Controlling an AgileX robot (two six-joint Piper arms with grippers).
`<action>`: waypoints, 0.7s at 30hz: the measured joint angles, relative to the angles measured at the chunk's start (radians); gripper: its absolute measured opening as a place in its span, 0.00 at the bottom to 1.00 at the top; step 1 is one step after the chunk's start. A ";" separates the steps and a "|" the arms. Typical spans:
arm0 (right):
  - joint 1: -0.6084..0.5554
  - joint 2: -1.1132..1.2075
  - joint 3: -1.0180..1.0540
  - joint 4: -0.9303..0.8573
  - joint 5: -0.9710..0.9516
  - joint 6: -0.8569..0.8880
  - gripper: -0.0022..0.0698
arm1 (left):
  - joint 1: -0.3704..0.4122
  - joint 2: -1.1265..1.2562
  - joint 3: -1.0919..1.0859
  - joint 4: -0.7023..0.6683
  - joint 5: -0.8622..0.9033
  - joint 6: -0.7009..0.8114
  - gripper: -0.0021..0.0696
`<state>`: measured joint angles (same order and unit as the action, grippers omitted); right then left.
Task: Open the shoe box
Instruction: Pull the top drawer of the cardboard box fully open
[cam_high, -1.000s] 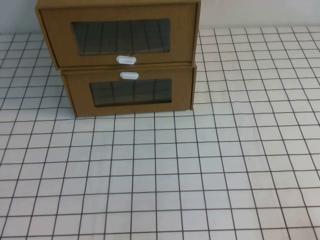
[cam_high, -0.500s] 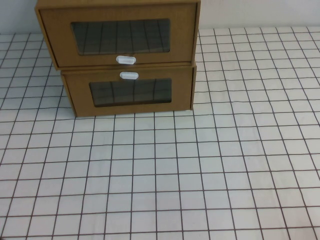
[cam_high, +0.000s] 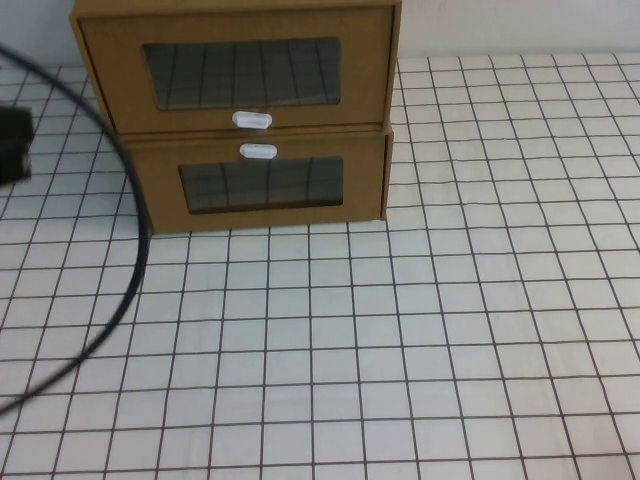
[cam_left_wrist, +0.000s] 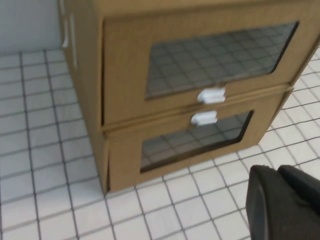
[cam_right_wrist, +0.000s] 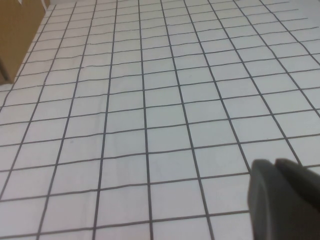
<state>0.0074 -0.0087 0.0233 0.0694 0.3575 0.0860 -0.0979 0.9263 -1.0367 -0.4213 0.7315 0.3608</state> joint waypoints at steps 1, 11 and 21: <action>0.000 0.000 0.000 0.000 0.000 0.000 0.01 | 0.000 0.045 -0.058 -0.020 0.019 0.032 0.02; 0.000 0.000 0.000 0.000 0.000 0.000 0.01 | 0.000 0.530 -0.693 -0.149 0.191 0.159 0.02; 0.000 0.000 0.000 -0.085 0.000 -0.024 0.01 | 0.000 0.866 -1.088 -0.210 0.291 0.168 0.02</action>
<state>0.0074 -0.0087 0.0233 -0.0155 0.3575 0.0624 -0.0979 1.7923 -2.1245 -0.6309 1.0221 0.5289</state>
